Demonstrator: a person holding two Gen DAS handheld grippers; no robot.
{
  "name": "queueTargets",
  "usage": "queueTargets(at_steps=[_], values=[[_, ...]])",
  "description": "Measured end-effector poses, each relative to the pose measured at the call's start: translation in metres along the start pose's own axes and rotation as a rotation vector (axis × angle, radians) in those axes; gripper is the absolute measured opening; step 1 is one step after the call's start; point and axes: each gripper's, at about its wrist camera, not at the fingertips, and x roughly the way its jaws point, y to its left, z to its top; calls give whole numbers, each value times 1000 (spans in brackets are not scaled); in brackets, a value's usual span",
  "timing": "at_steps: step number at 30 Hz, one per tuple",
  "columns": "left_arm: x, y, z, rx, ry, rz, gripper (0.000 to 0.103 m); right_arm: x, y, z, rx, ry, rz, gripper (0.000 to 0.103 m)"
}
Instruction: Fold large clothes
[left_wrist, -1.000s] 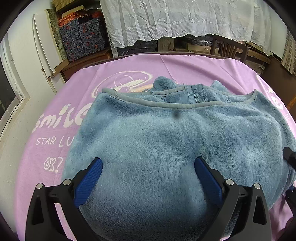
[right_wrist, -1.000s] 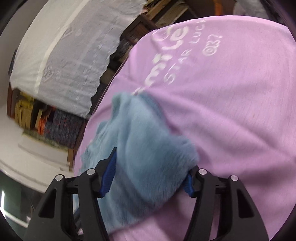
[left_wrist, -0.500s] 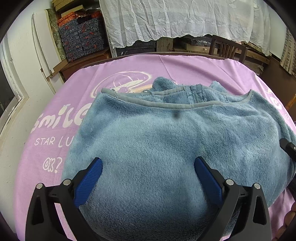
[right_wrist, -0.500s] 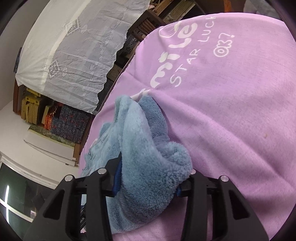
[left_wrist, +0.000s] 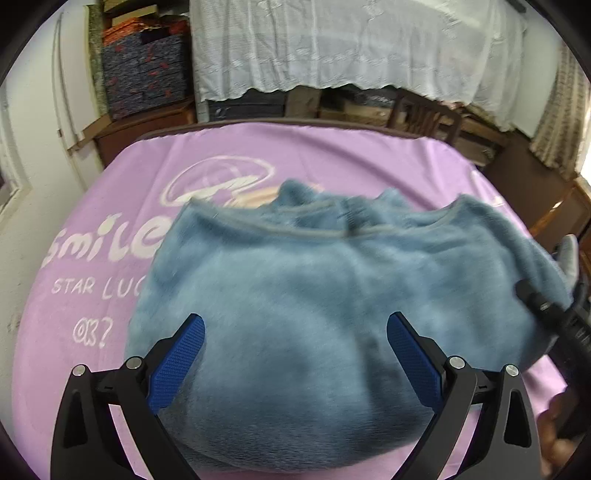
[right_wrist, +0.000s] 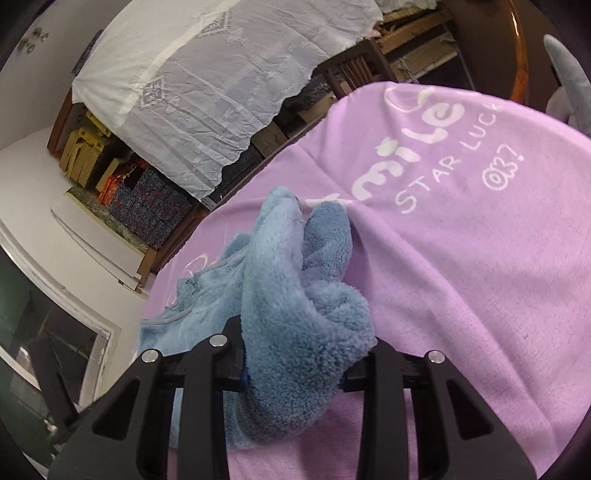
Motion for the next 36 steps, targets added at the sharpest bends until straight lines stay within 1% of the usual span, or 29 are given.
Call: queueTargets(at_steps=[3,7,8,10,12,13,14,16,18,20,21,22,25,27,29,30,31,32,33,34,36], values=[[-5,-11,15,0,20,-54,99,-7,20,-5,-108,-43,-20,30],[-13,-40,50,60,45,-109,99,-18,42,-16,-220,-88,-26,30],[-16,-54,61,89,61,-140,99,-19,45,-18,-239,-92,-26,30],[-17,-72,77,119,90,-177,99,-20,50,-20,-265,-95,-26,30],[-14,-96,92,155,146,-238,99,-20,51,-22,-269,-93,-25,30],[-11,-105,94,173,167,-253,99,-20,51,-22,-266,-91,-23,30],[-7,-116,98,196,193,-254,99,-21,50,-22,-262,-90,-22,30],[2,-134,101,240,228,-234,99,-18,50,-21,-258,-87,-23,30],[14,-155,103,310,265,-209,99,-17,50,-22,-260,-85,-23,30],[26,-167,104,353,291,-176,99,-17,53,-23,-269,-83,-19,30],[32,-171,104,364,319,-174,99,-17,54,-24,-274,-84,-17,30],[42,-174,104,367,364,-187,99,-17,56,-25,-285,-86,-17,30],[60,-171,105,343,423,-208,99,-19,61,-28,-310,-92,-17,31],[63,-171,104,349,432,-236,99,-18,62,-28,-314,-87,-13,31],[62,-173,102,375,423,-249,98,-18,63,-29,-318,-82,-10,31],[62,-175,102,384,410,-243,89,-18,64,-30,-321,-82,-9,31],[62,-175,101,394,402,-237,70,-19,65,-31,-329,-82,-10,31],[64,-174,101,397,411,-239,58,-19,66,-31,-333,-83,-11,31],[66,-172,101,386,425,-246,36,-19,66,-32,-336,-83,-12,31],[68,-169,102,372,433,-249,29,-20,66,-32,-336,-82,-12,31],[68,-161,105,353,415,-256,23,-19,64,-30,-325,-73,-9,32]])
